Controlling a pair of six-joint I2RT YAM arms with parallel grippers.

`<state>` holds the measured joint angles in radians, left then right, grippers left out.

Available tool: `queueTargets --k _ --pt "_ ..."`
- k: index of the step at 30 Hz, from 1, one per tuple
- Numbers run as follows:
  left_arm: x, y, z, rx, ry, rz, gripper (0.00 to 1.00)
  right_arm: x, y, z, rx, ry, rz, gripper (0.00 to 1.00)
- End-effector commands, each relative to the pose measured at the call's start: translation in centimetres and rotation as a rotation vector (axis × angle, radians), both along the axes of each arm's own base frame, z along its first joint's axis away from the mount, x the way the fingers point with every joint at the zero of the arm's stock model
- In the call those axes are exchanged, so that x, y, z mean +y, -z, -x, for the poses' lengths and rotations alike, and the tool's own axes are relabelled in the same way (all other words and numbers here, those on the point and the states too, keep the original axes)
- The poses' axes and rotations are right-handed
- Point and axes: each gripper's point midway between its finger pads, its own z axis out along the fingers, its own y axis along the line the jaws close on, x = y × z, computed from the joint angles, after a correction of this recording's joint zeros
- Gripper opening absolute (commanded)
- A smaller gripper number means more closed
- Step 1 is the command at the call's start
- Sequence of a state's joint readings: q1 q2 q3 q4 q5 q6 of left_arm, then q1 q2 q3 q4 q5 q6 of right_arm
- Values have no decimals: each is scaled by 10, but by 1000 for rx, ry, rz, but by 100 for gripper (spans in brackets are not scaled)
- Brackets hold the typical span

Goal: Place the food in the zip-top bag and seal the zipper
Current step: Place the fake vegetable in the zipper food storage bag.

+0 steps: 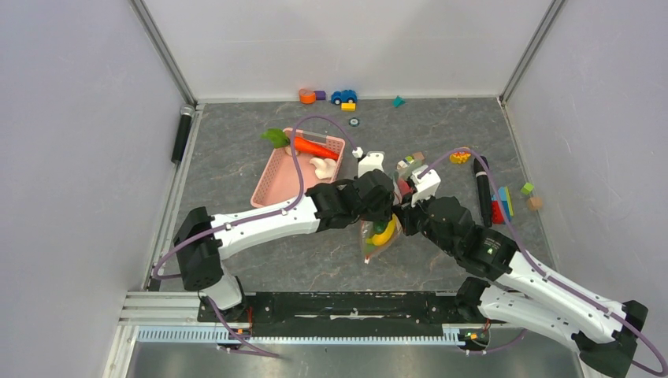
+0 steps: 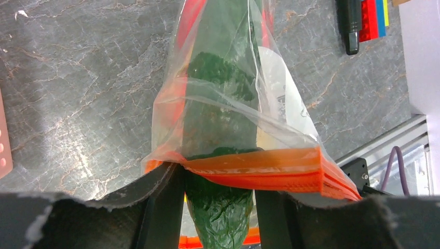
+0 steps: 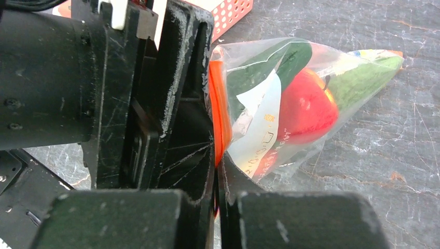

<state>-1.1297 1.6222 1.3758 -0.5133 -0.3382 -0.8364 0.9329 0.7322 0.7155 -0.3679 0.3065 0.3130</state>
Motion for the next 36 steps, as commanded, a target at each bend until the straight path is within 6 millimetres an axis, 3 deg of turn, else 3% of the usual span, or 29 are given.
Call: queueTargets --k 1,9,13,21,29,36 --pt "-16 -27 -23 -119 -46 53 47 6 -14 3 -27 -30 -59 5" --pt "-12 -18 -17 -132 15 -23 74 1 -18 2 -47 -12 -59 5" --pt "-9 -17 -13 -142 34 -50 79 0 -17 1 -46 -11 -52 5" --pt "0 -41 7 -184 134 -59 99 -4 -17 -1 -54 9 -38 5" --pt "26 -47 20 -204 189 -96 100 -6 -18 -2 -58 16 -30 5" --pt "53 -21 32 -157 173 -128 100 -5 -19 -1 -61 6 -27 5"
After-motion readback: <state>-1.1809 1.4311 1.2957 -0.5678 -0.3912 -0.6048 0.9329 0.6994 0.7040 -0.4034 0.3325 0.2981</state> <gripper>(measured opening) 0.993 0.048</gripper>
